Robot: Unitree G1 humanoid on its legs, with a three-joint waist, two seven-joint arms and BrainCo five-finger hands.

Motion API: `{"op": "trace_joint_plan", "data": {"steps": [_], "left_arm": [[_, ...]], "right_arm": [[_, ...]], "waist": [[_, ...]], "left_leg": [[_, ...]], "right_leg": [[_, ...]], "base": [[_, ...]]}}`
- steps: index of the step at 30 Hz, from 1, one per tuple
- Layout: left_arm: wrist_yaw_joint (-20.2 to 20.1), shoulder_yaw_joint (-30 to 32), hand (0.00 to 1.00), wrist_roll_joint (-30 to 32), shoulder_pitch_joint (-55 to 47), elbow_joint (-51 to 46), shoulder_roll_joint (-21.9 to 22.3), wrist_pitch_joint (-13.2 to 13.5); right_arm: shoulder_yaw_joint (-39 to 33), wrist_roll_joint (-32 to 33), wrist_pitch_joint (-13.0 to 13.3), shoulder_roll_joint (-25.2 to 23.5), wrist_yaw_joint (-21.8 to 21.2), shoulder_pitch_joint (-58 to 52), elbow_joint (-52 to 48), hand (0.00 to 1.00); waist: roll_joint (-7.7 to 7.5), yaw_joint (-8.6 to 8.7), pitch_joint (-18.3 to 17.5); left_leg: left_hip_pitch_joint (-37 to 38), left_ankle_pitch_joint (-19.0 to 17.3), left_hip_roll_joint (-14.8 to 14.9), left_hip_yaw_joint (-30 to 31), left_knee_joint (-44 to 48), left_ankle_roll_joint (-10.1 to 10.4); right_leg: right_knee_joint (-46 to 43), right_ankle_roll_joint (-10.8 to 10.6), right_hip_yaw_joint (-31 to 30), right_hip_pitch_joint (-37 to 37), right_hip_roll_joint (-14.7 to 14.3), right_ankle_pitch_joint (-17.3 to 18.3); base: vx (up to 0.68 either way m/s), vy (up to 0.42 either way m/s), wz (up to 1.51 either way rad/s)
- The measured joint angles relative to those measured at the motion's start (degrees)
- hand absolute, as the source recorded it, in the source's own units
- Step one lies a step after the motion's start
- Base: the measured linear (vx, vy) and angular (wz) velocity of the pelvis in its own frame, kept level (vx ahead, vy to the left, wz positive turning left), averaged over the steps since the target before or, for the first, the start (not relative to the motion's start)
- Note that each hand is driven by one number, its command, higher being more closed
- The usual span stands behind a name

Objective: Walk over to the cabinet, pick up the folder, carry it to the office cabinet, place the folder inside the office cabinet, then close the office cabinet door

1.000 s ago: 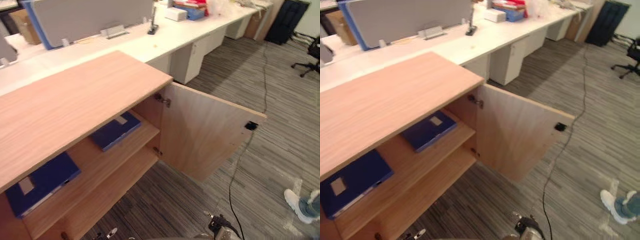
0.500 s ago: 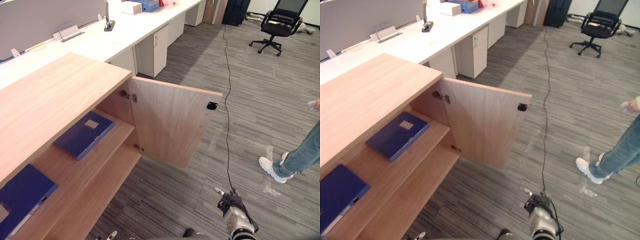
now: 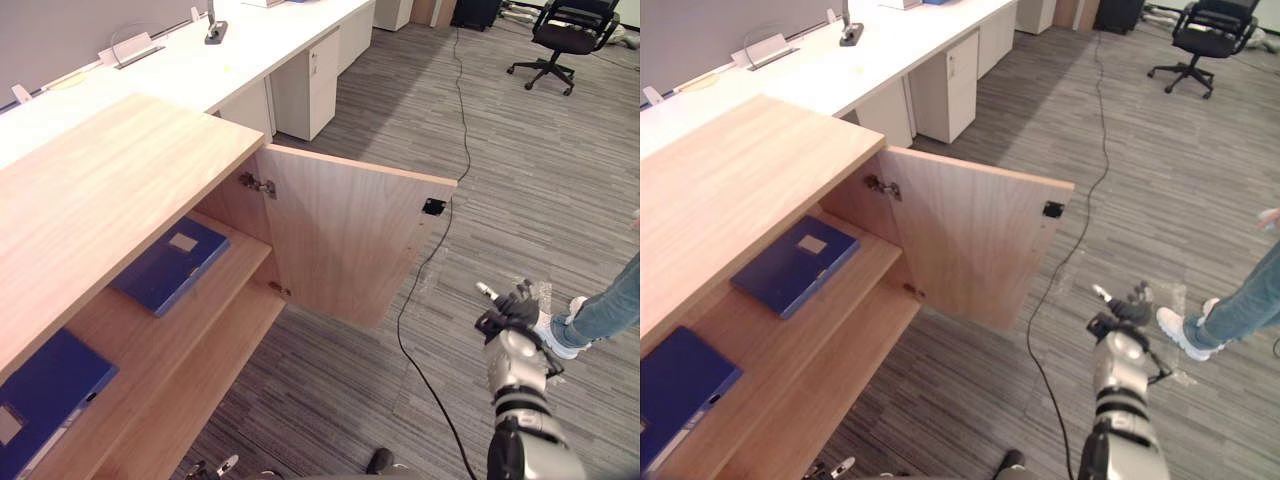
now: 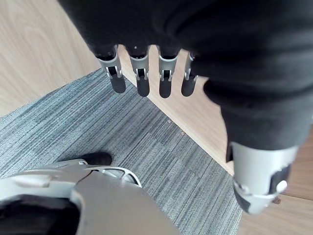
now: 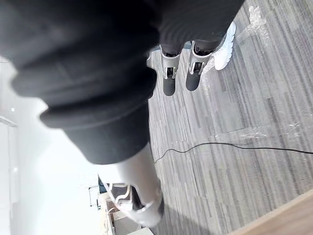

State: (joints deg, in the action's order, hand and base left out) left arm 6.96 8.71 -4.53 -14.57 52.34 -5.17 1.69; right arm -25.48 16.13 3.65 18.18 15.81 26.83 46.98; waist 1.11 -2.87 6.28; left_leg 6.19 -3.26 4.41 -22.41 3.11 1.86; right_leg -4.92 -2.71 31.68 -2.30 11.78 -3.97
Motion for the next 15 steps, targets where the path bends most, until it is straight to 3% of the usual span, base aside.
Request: {"op": "trace_joint_plan", "data": {"steps": [4,15], "left_arm": [[-0.4,-0.9,0.0,-0.1,-0.4,0.2,0.4,0.0],[-1.2,-3.5,0.0,0.1,-0.9,-0.4,-0.3,0.7]], "right_arm": [[1.1,0.9,0.0,4.6,-0.2,7.9,8.0,0.0],[8.7,3.0,-1.3,5.2,-5.0,17.9,16.2,0.0]], "waist": [[1.32,-1.09,0.8],[1.63,-3.11,2.3]], "left_leg": [[-0.1,0.2,-0.6,1.0,-0.1,-0.2],[-0.6,0.7,-1.6,5.4,-1.1,-0.4]], "right_leg": [[2.9,0.0,0.6,1.4,-0.1,-1.9],[7.5,0.4,3.0,3.6,-0.5,-5.3]], "base": [[-0.03,0.007,0.05],[-0.06,-0.009,0.12]]}}
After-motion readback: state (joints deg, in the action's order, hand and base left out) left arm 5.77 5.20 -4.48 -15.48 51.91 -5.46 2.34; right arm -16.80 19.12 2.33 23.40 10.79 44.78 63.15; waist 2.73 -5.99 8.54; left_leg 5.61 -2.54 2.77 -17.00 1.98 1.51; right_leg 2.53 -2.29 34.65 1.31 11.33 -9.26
